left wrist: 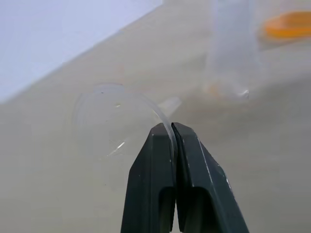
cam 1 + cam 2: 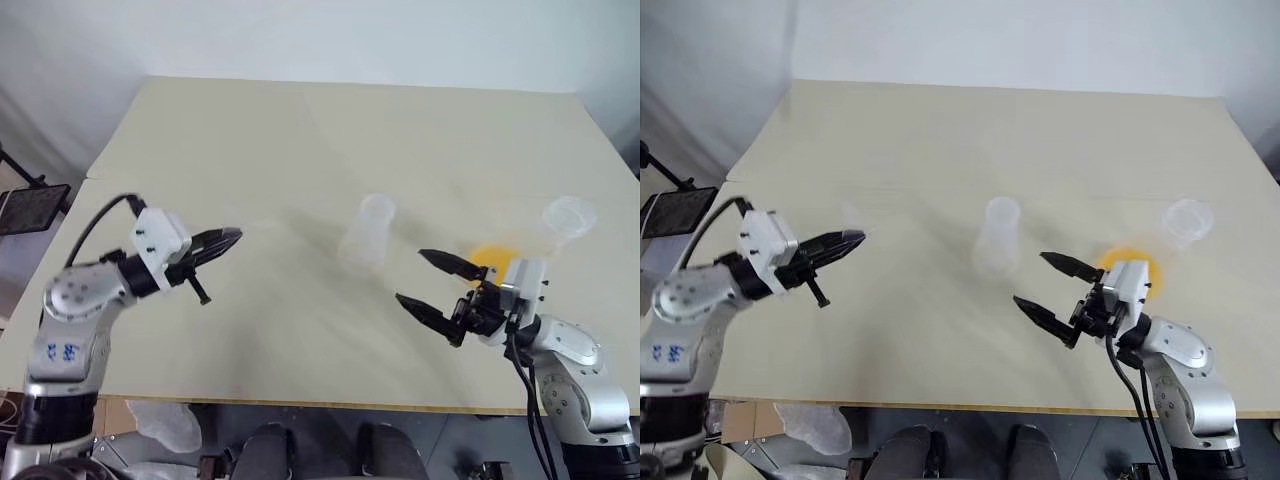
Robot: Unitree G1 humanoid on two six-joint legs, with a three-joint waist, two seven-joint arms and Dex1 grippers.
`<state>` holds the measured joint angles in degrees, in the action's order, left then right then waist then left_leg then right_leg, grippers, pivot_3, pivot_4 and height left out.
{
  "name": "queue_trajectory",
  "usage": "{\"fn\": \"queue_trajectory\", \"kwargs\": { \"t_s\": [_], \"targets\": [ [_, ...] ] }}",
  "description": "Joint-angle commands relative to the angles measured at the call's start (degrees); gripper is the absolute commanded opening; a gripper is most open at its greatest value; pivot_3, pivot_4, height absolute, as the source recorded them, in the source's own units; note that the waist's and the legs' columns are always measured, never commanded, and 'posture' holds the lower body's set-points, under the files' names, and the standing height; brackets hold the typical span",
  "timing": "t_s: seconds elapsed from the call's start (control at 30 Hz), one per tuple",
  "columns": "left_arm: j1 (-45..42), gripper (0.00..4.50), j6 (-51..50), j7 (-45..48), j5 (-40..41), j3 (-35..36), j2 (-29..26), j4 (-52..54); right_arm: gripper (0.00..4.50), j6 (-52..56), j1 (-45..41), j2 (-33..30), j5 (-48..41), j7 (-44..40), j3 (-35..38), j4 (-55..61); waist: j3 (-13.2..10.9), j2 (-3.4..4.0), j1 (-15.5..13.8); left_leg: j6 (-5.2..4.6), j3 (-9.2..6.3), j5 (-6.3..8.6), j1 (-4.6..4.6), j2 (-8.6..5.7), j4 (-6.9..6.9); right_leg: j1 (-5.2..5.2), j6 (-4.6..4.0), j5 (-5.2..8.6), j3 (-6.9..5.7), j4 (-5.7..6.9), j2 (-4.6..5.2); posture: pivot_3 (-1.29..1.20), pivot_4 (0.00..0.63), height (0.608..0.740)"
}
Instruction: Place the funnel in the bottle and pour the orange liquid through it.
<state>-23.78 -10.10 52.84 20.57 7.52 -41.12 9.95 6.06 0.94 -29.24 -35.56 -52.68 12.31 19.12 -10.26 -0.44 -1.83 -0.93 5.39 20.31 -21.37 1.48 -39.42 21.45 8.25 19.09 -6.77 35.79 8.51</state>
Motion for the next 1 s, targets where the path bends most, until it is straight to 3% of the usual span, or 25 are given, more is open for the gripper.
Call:
{"fn": "queue_trajectory", "kwargs": {
  "t_s": [0.03, 0.23, 0.4, 0.63, 0.87, 1.0],
  "targets": [
    [-15.1, 0.08, 1.3, 10.2, -0.6, -6.8, -1.5, -6.0, 4.5, -3.5, 3.2, 2.2, -0.7, 4.7, 5.8, 3.5, 0.0, -0.02, 0.3, 0.04, 0.09, 0.01, 0.0, 0.04, -0.01, 0.02, -0.01, -0.01, -0.02, 0.02, -0.04, 0.0, 0.15, 0.74],
    [-37.2, 0.08, 6.3, 17.9, -8.1, -16.6, 3.4, -22.6, 4.5, -7.2, 6.5, 6.6, 1.6, 9.6, 7.0, 4.2, 0.0, -0.02, 0.7, 0.13, 0.31, -0.05, 0.08, 0.09, 0.12, 0.07, -0.02, 0.0, 0.03, 0.0, -0.18, 0.0, 0.15, 0.74],
    [-45.5, 0.08, 11.9, 21.7, -12.5, -21.0, 7.4, -32.8, 4.5, -8.3, 7.0, 8.1, 2.8, 11.2, 5.8, 4.7, 0.0, -0.01, 0.8, 0.14, 0.39, -0.05, 0.09, 0.1, 0.14, 0.12, -0.02, 0.0, 0.11, -0.03, -0.19, 0.0, 0.15, 0.74],
    [-49.8, 0.08, 19.9, 21.8, -19.1, -24.3, 11.4, -41.5, 4.5, -9.1, 7.9, 9.8, 3.6, 13.1, 3.8, 6.0, 0.0, -0.01, 0.6, 0.13, 0.36, -0.05, 0.07, 0.12, 0.13, 0.12, -0.02, 0.0, 0.1, -0.03, -0.2, 0.0, 0.15, 0.74],
    [-51.6, 0.08, 20.7, 22.6, -20.4, -24.8, 15.1, -43.9, 4.5, -10.0, 9.3, 11.5, 4.6, 14.5, 1.5, 7.0, 0.0, -0.03, 0.5, 0.13, 0.31, -0.05, 0.03, 0.11, 0.11, 0.12, -0.02, 0.0, 0.07, -0.03, -0.2, 0.0, 0.15, 0.74],
    [-53.0, 1.03, 20.3, 21.8, -20.1, -23.8, 16.9, -45.2, 4.5, -10.3, 9.1, 11.8, 4.9, 15.1, 0.8, 6.8, 0.0, -0.03, 0.5, 0.13, 0.31, -0.05, 0.03, 0.11, 0.11, 0.12, -0.02, 0.0, 0.07, -0.03, -0.2, 0.0, 0.15, 0.74]
  ]
}}
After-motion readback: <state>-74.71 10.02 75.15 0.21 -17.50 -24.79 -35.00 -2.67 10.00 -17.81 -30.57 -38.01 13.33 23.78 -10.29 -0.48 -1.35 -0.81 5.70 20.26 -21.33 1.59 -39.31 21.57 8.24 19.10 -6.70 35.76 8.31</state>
